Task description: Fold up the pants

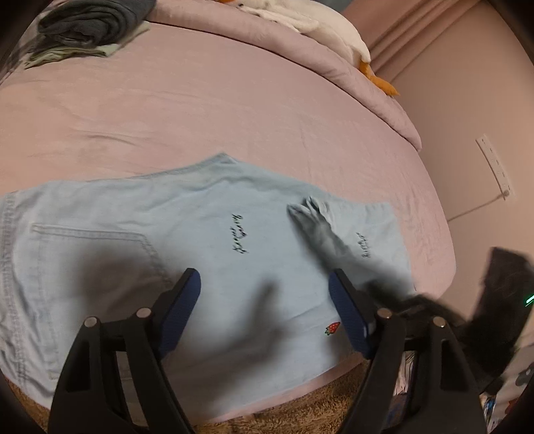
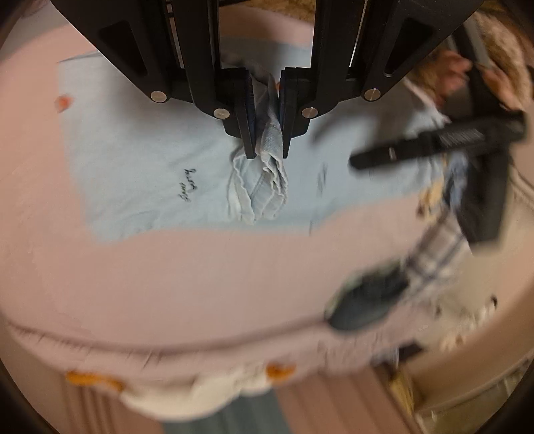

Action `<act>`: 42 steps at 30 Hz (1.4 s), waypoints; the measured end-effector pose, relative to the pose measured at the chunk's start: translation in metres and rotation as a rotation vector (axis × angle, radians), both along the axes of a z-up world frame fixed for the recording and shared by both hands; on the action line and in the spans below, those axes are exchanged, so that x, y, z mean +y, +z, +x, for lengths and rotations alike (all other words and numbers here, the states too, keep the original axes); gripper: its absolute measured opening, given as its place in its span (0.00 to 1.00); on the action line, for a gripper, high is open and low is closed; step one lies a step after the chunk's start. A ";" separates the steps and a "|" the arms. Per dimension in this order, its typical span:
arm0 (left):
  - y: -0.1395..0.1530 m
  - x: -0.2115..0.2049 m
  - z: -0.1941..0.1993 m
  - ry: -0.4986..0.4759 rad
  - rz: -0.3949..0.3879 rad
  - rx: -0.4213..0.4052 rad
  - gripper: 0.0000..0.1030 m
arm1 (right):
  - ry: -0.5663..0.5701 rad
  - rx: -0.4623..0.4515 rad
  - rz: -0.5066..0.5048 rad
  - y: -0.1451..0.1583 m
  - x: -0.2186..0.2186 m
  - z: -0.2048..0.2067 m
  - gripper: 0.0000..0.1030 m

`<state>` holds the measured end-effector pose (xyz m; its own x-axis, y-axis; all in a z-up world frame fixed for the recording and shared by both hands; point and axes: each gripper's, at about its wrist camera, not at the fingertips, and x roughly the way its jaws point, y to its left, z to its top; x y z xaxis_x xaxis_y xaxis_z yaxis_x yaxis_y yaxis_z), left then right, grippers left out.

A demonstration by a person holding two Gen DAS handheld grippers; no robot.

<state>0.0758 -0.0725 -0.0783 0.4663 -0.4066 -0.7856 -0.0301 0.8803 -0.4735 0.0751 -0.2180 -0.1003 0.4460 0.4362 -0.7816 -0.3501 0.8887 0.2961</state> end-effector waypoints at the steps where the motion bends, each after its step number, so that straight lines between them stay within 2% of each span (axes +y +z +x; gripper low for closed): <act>1: -0.001 -0.004 0.003 -0.013 0.000 0.002 0.74 | 0.005 0.010 -0.033 -0.006 0.005 -0.003 0.13; 3: -0.004 -0.010 0.008 -0.027 0.001 0.007 0.73 | 0.002 0.030 -0.070 -0.014 0.011 -0.004 0.14; 7: -0.011 -0.023 0.022 -0.071 -0.028 0.040 0.70 | -0.007 0.043 -0.002 -0.001 -0.006 -0.010 0.30; 9: -0.013 -0.026 0.026 -0.081 -0.037 0.047 0.70 | -0.038 0.014 0.006 0.010 -0.015 -0.015 0.58; 10: -0.013 -0.029 0.029 -0.086 -0.040 0.052 0.70 | -0.061 -0.012 0.011 0.018 -0.025 -0.020 0.61; 12: -0.014 -0.036 0.034 -0.112 -0.066 0.060 0.70 | -0.105 -0.044 0.024 0.028 -0.043 -0.027 0.62; 15: -0.022 -0.052 0.040 -0.171 -0.105 0.093 0.70 | -0.246 -0.072 0.001 0.029 -0.081 -0.034 0.62; 16: -0.027 -0.061 0.041 -0.184 -0.086 0.107 0.70 | -0.307 -0.076 -0.014 0.028 -0.094 -0.034 0.62; 18: -0.027 -0.072 0.041 -0.189 -0.031 0.083 0.67 | -0.393 -0.050 -0.025 0.021 -0.108 -0.028 0.62; 19: -0.025 -0.079 0.039 -0.197 -0.002 0.061 0.62 | -0.437 -0.028 -0.034 0.016 -0.118 -0.026 0.62; 21: -0.027 -0.091 0.036 -0.214 0.044 0.046 0.26 | -0.467 -0.007 -0.047 0.010 -0.126 -0.024 0.62; 24: -0.031 -0.098 0.031 -0.233 0.086 0.018 0.11 | -0.489 0.025 -0.045 -0.001 -0.139 -0.028 0.62; 28: -0.019 -0.081 0.025 -0.202 0.032 0.026 0.08 | -0.501 0.048 -0.016 -0.001 -0.140 -0.030 0.62; 31: -0.003 -0.062 0.018 -0.169 0.086 -0.038 0.08 | -0.483 0.052 0.007 0.003 -0.133 -0.028 0.62; 33: -0.007 -0.058 0.021 -0.179 0.073 -0.024 0.08 | -0.477 0.059 0.014 0.000 -0.130 -0.027 0.62; 35: -0.023 -0.059 0.023 -0.204 0.062 0.045 0.09 | -0.467 0.081 0.022 -0.007 -0.127 -0.023 0.62; 38: -0.029 -0.060 0.017 -0.204 0.080 0.028 0.12 | -0.441 0.104 0.027 -0.015 -0.119 -0.019 0.62; 40: -0.028 -0.061 0.017 -0.201 0.080 0.025 0.12 | -0.445 0.114 0.000 -0.019 -0.116 -0.017 0.57; 42: -0.026 -0.053 0.015 -0.186 0.055 0.034 0.11 | -0.454 0.109 -0.031 -0.018 -0.117 -0.017 0.40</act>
